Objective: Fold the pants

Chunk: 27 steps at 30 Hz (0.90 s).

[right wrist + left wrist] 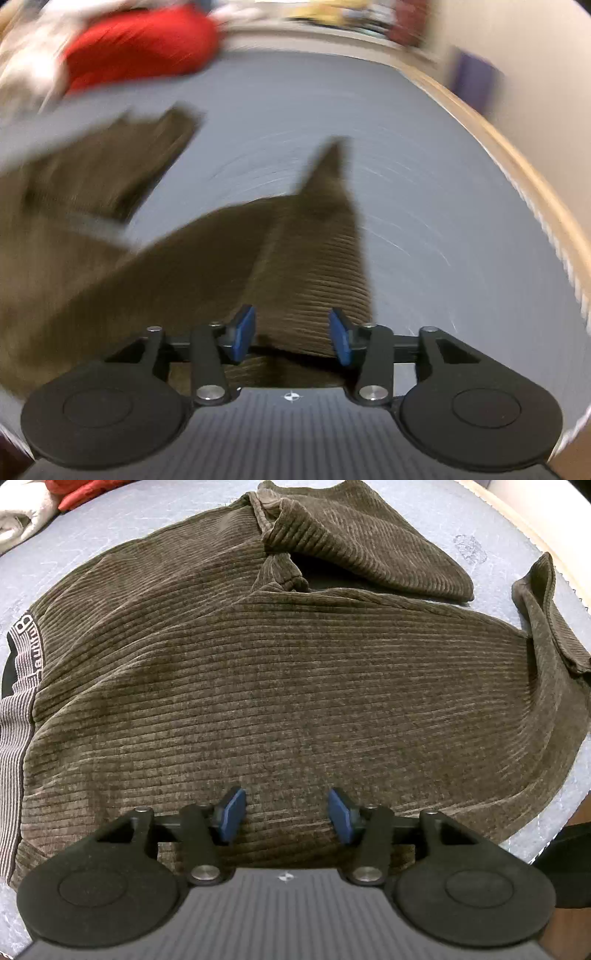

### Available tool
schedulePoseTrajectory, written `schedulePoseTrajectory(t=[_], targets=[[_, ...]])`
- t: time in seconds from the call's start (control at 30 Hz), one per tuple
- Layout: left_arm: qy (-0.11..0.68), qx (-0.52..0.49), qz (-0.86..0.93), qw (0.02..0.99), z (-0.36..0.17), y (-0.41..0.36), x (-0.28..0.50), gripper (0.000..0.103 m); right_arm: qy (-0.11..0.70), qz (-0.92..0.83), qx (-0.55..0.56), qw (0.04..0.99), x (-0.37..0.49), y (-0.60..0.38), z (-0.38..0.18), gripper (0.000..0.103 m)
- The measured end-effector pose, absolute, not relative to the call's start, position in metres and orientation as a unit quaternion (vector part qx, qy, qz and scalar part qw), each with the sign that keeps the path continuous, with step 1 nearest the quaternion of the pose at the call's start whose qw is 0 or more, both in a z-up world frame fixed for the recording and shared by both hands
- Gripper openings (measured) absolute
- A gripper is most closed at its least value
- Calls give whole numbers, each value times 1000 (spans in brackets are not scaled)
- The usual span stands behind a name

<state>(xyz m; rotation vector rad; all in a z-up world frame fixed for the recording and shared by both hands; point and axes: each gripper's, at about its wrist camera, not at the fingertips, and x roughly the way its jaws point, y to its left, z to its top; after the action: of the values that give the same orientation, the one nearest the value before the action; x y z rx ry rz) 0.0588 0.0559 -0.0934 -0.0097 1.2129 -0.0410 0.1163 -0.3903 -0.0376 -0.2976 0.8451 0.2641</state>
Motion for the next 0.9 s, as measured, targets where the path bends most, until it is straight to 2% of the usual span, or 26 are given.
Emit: schedulePoseTrajectory(t=[0.13, 0.27, 0.3, 0.33, 0.4, 0.47, 0.53, 0.6, 0.67, 0.77, 0.9], targets=[[570, -3, -19, 822, -94, 57, 60, 57, 405, 183, -274, 853, 104, -348, -64, 49], [569, 1, -19, 822, -95, 55, 61, 58, 401, 158, -359, 828, 105, -330, -86, 47], [569, 2, -19, 822, -95, 55, 61, 58, 397, 151, -366, 828, 106, -329, -87, 37], [569, 3, -18, 822, -95, 54, 62, 58, 395, 143, -359, 833, 112, -332, -84, 16], [569, 4, -18, 822, -96, 54, 62, 58, 387, 124, -323, 855, 121, -341, -74, 13], [569, 6, -17, 822, -96, 53, 62, 58, 343, 85, -265, 897, 124, -357, -51, 13], [568, 6, -17, 823, -95, 54, 61, 58, 283, -2, -121, 951, 130, -407, -7, 12], [567, 8, -18, 824, -95, 54, 60, 58, 249, -102, 22, 963, 126, -469, 16, 11], [566, 11, -21, 824, -96, 53, 60, 58, 285, -198, 142, 927, 122, -532, 6, 11], [565, 12, -27, 825, -94, 54, 57, 59, 366, -294, 248, 847, 108, -584, -32, 11], [565, 12, -26, 825, -93, 51, 55, 59, 383, -302, 273, 829, 98, -595, -46, 11]])
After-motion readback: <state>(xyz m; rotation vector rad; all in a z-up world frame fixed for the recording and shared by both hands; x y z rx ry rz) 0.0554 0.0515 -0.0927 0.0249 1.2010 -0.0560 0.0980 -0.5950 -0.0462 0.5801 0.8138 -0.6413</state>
